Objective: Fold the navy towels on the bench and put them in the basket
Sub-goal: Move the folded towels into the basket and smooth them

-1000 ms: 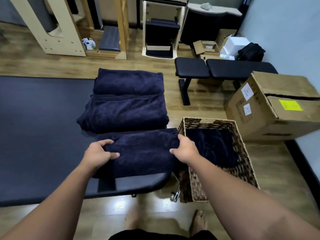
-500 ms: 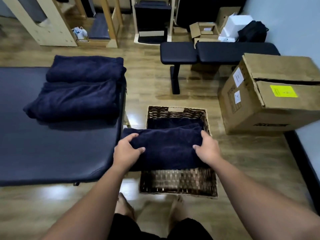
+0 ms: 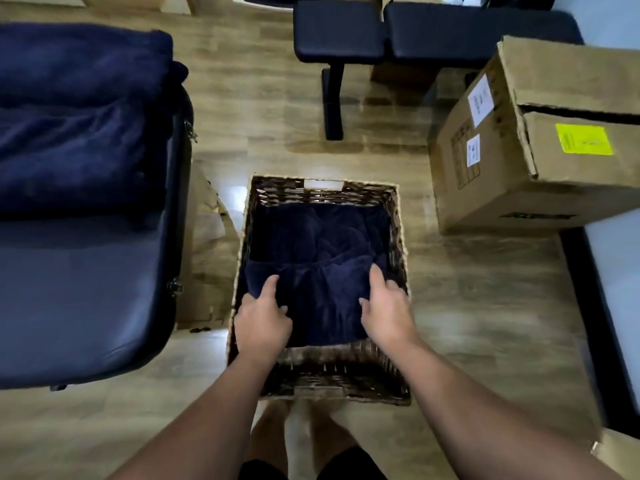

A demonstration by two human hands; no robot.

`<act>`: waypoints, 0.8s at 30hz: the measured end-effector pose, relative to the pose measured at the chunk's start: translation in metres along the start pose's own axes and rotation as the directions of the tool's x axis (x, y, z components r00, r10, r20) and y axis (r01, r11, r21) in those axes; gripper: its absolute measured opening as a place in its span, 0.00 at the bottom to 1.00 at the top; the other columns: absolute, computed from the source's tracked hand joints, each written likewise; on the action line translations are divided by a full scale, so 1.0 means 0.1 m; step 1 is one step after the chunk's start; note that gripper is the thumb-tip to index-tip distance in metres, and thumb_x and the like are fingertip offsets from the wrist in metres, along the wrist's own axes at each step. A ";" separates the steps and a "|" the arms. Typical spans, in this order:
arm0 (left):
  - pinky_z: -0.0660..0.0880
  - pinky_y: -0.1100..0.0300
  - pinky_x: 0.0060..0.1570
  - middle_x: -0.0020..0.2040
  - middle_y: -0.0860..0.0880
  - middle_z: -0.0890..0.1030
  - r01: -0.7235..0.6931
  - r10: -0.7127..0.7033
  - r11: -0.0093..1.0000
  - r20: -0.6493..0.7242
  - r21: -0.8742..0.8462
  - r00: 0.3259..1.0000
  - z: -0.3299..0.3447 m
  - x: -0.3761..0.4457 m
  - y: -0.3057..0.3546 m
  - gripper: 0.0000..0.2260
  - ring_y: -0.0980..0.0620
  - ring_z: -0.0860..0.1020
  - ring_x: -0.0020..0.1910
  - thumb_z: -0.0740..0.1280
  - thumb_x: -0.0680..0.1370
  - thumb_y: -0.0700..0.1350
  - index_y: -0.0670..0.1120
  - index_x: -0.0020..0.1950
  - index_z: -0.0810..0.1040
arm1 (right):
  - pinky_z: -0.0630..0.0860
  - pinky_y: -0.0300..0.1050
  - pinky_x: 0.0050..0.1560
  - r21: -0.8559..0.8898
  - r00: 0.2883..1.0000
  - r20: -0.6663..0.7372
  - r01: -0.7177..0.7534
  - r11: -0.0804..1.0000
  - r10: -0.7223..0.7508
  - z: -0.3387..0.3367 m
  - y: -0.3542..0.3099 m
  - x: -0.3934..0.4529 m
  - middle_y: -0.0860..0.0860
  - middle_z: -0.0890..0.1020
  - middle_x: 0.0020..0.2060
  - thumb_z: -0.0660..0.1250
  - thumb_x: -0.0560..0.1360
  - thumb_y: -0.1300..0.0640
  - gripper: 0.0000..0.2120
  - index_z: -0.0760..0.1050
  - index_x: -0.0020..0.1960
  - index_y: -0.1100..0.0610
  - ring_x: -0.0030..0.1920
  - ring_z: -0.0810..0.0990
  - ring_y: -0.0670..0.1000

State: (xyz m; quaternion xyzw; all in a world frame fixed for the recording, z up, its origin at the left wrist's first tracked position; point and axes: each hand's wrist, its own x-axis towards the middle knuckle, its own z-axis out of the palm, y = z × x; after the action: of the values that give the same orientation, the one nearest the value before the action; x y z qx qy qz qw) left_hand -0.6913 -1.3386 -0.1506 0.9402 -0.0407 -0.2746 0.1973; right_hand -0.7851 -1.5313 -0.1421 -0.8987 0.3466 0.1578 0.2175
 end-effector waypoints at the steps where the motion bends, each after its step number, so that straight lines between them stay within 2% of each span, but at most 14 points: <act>1: 0.74 0.49 0.57 0.61 0.38 0.74 -0.010 0.009 0.999 0.012 0.033 1.000 0.06 0.01 -0.01 0.29 0.38 0.77 0.55 0.66 0.81 0.47 0.58 0.79 0.60 | 0.75 0.53 0.53 0.015 0.998 0.027 -0.062 0.998 0.062 0.09 0.01 0.00 0.58 0.77 0.55 0.64 0.81 0.54 0.29 0.56 0.78 0.54 0.55 0.78 0.61; 4: 0.74 0.48 0.58 0.63 0.37 0.72 0.025 -0.028 0.998 0.058 0.064 0.998 0.18 0.12 -0.07 0.29 0.37 0.76 0.55 0.64 0.81 0.45 0.56 0.80 0.57 | 0.74 0.52 0.52 0.055 0.972 0.048 -0.233 0.971 0.231 0.31 0.08 0.02 0.61 0.77 0.57 0.63 0.81 0.54 0.29 0.55 0.78 0.56 0.56 0.78 0.63; 7: 0.73 0.48 0.56 0.62 0.35 0.72 0.056 -0.061 0.996 0.085 0.066 0.995 0.28 0.22 -0.14 0.30 0.36 0.76 0.54 0.64 0.80 0.43 0.55 0.79 0.57 | 0.75 0.53 0.55 0.024 0.953 0.106 -0.287 0.958 0.283 0.47 0.12 0.10 0.63 0.77 0.58 0.64 0.79 0.57 0.32 0.52 0.77 0.58 0.56 0.79 0.63; 10: 0.73 0.48 0.55 0.60 0.35 0.73 0.065 -0.070 0.997 0.112 0.047 0.991 0.32 0.18 -0.17 0.30 0.36 0.77 0.52 0.65 0.79 0.41 0.55 0.77 0.58 | 0.76 0.54 0.57 0.007 0.944 0.145 -0.301 0.954 0.297 0.54 0.13 0.08 0.64 0.76 0.59 0.66 0.76 0.59 0.35 0.50 0.76 0.59 0.57 0.78 0.64; 13: 0.73 0.50 0.52 0.56 0.38 0.74 0.052 -0.053 0.999 0.106 0.012 0.993 0.27 0.09 -0.20 0.28 0.38 0.77 0.49 0.66 0.78 0.41 0.57 0.75 0.62 | 0.75 0.53 0.57 0.017 0.958 0.092 -0.273 0.962 0.271 0.54 0.11 -0.06 0.65 0.75 0.58 0.67 0.76 0.59 0.35 0.52 0.77 0.60 0.57 0.77 0.65; 15: 0.73 0.51 0.51 0.53 0.40 0.74 0.033 -0.035 0.999 0.117 0.014 0.992 0.22 0.01 -0.22 0.28 0.40 0.77 0.47 0.66 0.77 0.41 0.57 0.74 0.63 | 0.76 0.53 0.53 -0.002 0.972 0.029 -0.235 0.972 0.235 0.54 0.09 -0.19 0.64 0.76 0.55 0.66 0.75 0.59 0.34 0.57 0.77 0.61 0.53 0.78 0.65; 18: 0.73 0.51 0.52 0.54 0.39 0.76 0.001 -0.017 0.995 0.166 0.096 0.986 0.22 -0.08 -0.31 0.29 0.39 0.78 0.50 0.66 0.76 0.41 0.56 0.75 0.64 | 0.77 0.51 0.45 -0.062 0.977 0.037 -0.210 0.976 0.212 0.57 0.09 -0.35 0.63 0.78 0.50 0.66 0.72 0.61 0.32 0.63 0.75 0.61 0.46 0.81 0.65; 22: 0.70 0.54 0.50 0.52 0.44 0.69 0.073 -0.069 0.997 0.167 -0.014 0.983 0.28 -0.02 -0.38 0.27 0.43 0.73 0.45 0.65 0.79 0.40 0.57 0.76 0.63 | 0.75 0.51 0.46 0.008 0.956 0.037 -0.293 0.956 0.292 0.60 0.10 -0.32 0.63 0.76 0.54 0.65 0.75 0.60 0.30 0.60 0.75 0.60 0.50 0.79 0.65; 24: 0.69 0.55 0.51 0.54 0.43 0.69 0.069 -0.061 0.997 0.200 -0.037 0.978 0.33 0.10 -0.41 0.28 0.45 0.72 0.46 0.64 0.80 0.39 0.57 0.77 0.62 | 0.73 0.50 0.47 0.031 0.935 0.085 -0.348 0.937 0.344 0.64 0.11 -0.22 0.63 0.75 0.58 0.66 0.78 0.58 0.30 0.57 0.75 0.60 0.52 0.79 0.65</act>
State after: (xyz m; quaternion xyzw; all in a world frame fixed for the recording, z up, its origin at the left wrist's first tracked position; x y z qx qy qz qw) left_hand -0.7019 -1.3146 -0.1974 0.9045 -0.0234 -0.3740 0.2038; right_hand -0.8170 -1.4943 -0.1897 -0.8117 0.4940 0.2207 0.2201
